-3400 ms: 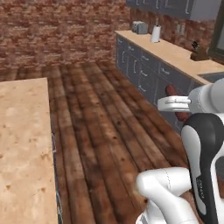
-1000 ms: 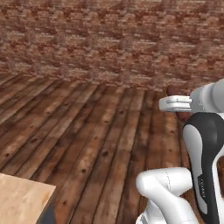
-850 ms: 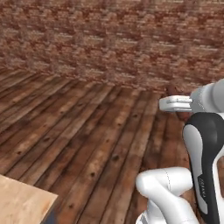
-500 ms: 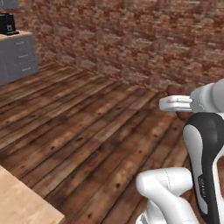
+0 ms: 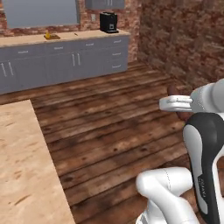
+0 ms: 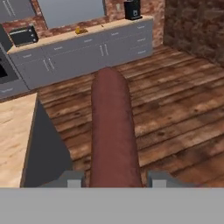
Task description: Retrieve the sausage and cheese from the fridge and place them on the cutting board on the counter.
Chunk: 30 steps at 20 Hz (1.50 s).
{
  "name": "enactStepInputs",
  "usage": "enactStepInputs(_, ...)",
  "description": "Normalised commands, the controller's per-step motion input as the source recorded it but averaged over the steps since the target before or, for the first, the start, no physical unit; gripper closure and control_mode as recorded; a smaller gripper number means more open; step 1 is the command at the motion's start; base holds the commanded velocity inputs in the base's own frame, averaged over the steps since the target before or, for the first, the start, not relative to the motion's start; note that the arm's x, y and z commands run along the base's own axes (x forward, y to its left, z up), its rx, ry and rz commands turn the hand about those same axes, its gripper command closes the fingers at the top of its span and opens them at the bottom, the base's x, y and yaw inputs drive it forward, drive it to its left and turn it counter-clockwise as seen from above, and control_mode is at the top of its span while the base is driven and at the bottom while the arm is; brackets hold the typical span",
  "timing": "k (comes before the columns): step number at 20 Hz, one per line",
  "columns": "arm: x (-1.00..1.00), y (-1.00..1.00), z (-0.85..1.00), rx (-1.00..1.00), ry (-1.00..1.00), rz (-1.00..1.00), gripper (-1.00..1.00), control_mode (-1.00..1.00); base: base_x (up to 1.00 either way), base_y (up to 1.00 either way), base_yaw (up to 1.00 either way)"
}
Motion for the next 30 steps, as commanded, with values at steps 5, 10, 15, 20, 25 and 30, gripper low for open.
enactStepInputs(5,0.00,0.00,0.00,0.00,0.00,0.00,1.00,1.00,1.00,-0.24,0.55)
enactStepInputs(10,0.00,0.00,0.00,0.00,0.00,0.00,1.00,1.00,1.00,-0.79,0.31)
enactStepInputs(15,0.00,0.00,0.00,0.00,0.00,0.00,1.00,1.00,1.00,-0.90,0.19)
enactStepInputs(20,0.00,0.00,0.00,0.00,0.00,0.00,1.00,1.00,1.00,-0.77,0.14)
enactStepInputs(25,0.00,0.00,0.00,0.00,0.00,0.00,1.00,1.00,1.00,-0.58,0.17)
enactStepInputs(30,0.00,0.00,0.00,0.00,0.00,0.00,1.00,1.00,1.00,-0.59,0.14)
